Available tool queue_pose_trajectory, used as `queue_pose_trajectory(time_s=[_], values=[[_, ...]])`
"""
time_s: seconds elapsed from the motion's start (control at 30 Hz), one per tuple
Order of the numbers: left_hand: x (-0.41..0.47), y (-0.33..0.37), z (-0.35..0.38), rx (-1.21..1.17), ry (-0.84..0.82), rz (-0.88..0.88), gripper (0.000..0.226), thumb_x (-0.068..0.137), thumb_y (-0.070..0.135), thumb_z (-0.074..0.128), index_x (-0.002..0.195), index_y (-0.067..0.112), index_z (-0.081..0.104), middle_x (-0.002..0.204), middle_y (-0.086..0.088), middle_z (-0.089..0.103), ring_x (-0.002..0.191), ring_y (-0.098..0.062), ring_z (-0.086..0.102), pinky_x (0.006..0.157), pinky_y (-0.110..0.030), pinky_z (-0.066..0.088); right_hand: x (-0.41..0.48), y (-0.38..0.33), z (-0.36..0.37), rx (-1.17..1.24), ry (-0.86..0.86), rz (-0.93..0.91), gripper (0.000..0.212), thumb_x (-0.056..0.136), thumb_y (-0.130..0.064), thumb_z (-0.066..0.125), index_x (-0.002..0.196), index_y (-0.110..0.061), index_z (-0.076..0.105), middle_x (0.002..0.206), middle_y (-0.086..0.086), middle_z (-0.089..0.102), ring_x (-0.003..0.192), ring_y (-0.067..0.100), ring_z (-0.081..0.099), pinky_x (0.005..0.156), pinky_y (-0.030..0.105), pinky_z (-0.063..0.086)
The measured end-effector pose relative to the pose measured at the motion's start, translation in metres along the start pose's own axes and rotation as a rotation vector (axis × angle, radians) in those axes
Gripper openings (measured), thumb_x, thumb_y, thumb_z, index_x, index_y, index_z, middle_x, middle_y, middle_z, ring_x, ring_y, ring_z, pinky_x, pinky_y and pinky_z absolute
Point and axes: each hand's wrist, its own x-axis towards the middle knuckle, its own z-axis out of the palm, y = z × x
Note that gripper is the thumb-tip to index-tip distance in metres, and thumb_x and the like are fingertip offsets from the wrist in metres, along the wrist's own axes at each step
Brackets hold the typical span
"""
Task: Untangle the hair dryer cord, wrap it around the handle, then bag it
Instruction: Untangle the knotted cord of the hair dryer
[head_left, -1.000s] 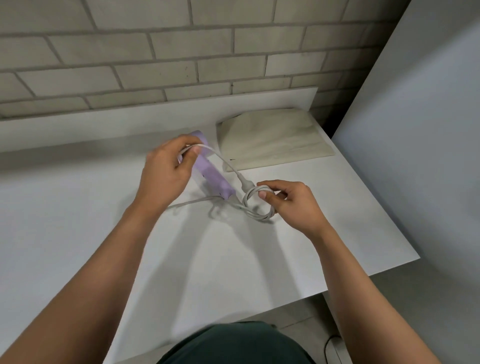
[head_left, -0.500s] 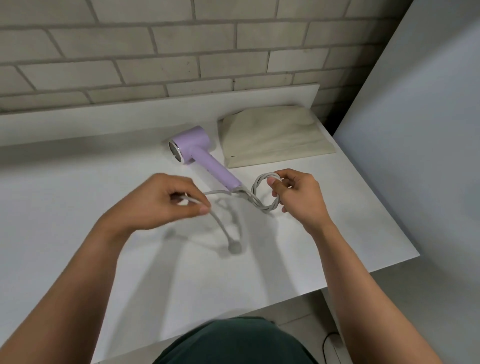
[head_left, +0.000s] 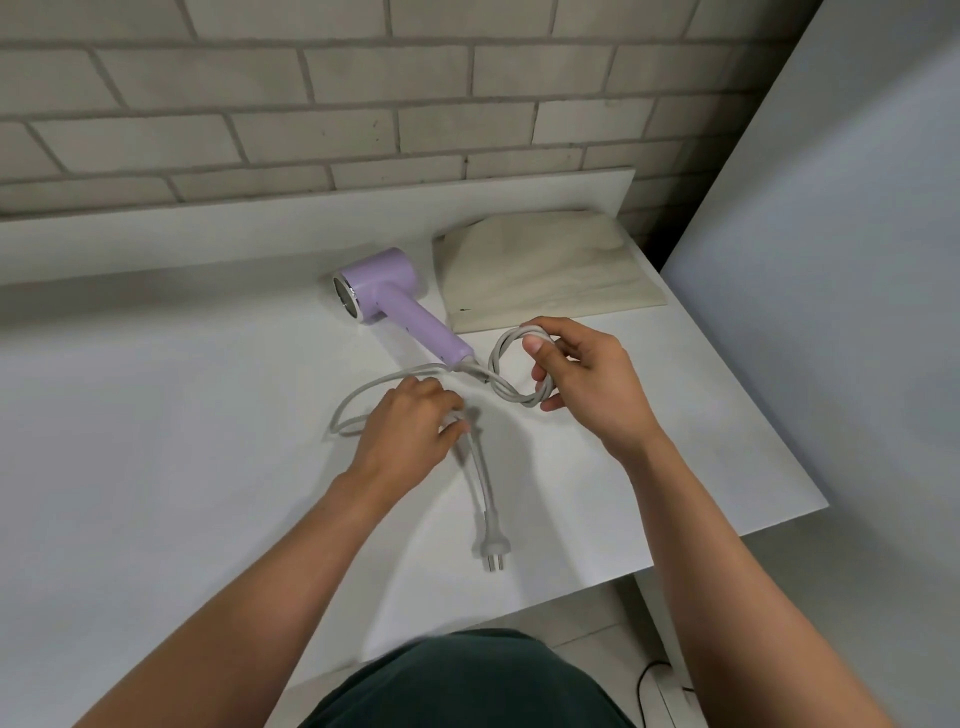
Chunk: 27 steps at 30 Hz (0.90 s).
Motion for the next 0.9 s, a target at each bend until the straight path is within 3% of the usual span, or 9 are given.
queue_pose_trajectory(time_s=[0.1,0.2,0.27,0.43,0.6,0.67,0.8,0.9], values=[[-0.005,0.003,-0.001,-0.113,0.191,-0.025,0.029,0.084,0.016,0.081,0.106,0.01,0.063,0.105,-0.004,0.062,0.098,-0.026,0.053,0.084,-0.034,0.046,0.0,-0.001,-0.001,-0.017,-0.009,-0.016,0.016,0.101,-0.031,0.064,0.111,-0.033,0.076,0.077,0.001,0.062,0.069,0.011,0.062,0.061,0.027,0.059],[0.002,0.009,-0.011,-0.195,0.293,0.009,0.033,0.094,0.019,0.073,0.122,0.014,0.058,0.12,-0.002,0.061,0.107,-0.019,0.05,0.088,-0.028,0.043,0.001,-0.003,-0.003,0.006,-0.034,-0.02,0.016,0.102,-0.029,0.064,0.112,-0.031,0.076,0.076,-0.005,0.06,0.071,0.01,0.061,0.062,0.027,0.059],[0.012,0.006,-0.014,-0.165,0.239,0.058,0.028,0.099,0.022,0.066,0.125,0.015,0.063,0.124,0.0,0.063,0.111,-0.022,0.055,0.094,-0.034,0.048,0.001,-0.004,-0.003,0.021,-0.05,-0.015,0.017,0.102,-0.029,0.064,0.113,-0.03,0.076,0.077,-0.006,0.061,0.072,0.009,0.061,0.063,0.028,0.059],[0.023,-0.001,-0.03,-0.216,0.093,0.062,0.027,0.104,0.042,0.051,0.114,0.024,0.069,0.107,0.009,0.072,0.099,-0.02,0.067,0.086,-0.04,0.054,0.005,0.0,-0.003,-0.002,-0.024,0.027,0.019,0.103,-0.032,0.062,0.117,-0.03,0.074,0.079,0.0,0.064,0.071,0.012,0.063,0.067,0.031,0.061],[0.022,0.008,-0.052,-0.395,0.193,0.143,0.009,0.101,0.023,0.066,0.108,0.018,0.068,0.09,0.013,0.07,0.081,-0.003,0.063,0.077,-0.026,0.053,0.009,0.004,-0.001,-0.107,0.068,0.083,0.02,0.102,-0.038,0.06,0.112,-0.028,0.075,0.072,-0.003,0.073,0.059,0.018,0.068,0.072,0.047,0.064],[0.026,0.008,-0.055,-0.355,0.234,0.192,0.007,0.098,0.018,0.069,0.102,0.014,0.074,0.091,0.007,0.072,0.08,0.0,0.06,0.075,-0.019,0.049,0.008,0.002,0.003,-0.129,0.055,0.074,0.019,0.102,-0.037,0.061,0.11,-0.027,0.075,0.071,-0.003,0.074,0.055,0.017,0.065,0.066,0.045,0.063],[0.036,0.005,-0.061,-0.315,0.14,0.277,0.009,0.093,0.02,0.075,0.099,0.016,0.08,0.089,0.007,0.075,0.078,-0.011,0.06,0.074,-0.021,0.048,0.005,0.001,0.007,-0.115,-0.025,0.048,0.017,0.101,-0.034,0.063,0.11,-0.026,0.076,0.074,0.001,0.073,0.054,0.016,0.063,0.057,0.033,0.059],[0.042,0.009,-0.063,-0.286,0.048,0.358,0.01,0.09,0.019,0.078,0.1,0.016,0.082,0.09,0.005,0.069,0.078,0.0,0.056,0.074,-0.009,0.041,0.003,0.001,0.009,-0.028,-0.072,0.068,0.017,0.102,-0.032,0.063,0.11,-0.024,0.076,0.076,0.006,0.073,0.055,0.017,0.06,0.057,0.028,0.054]])
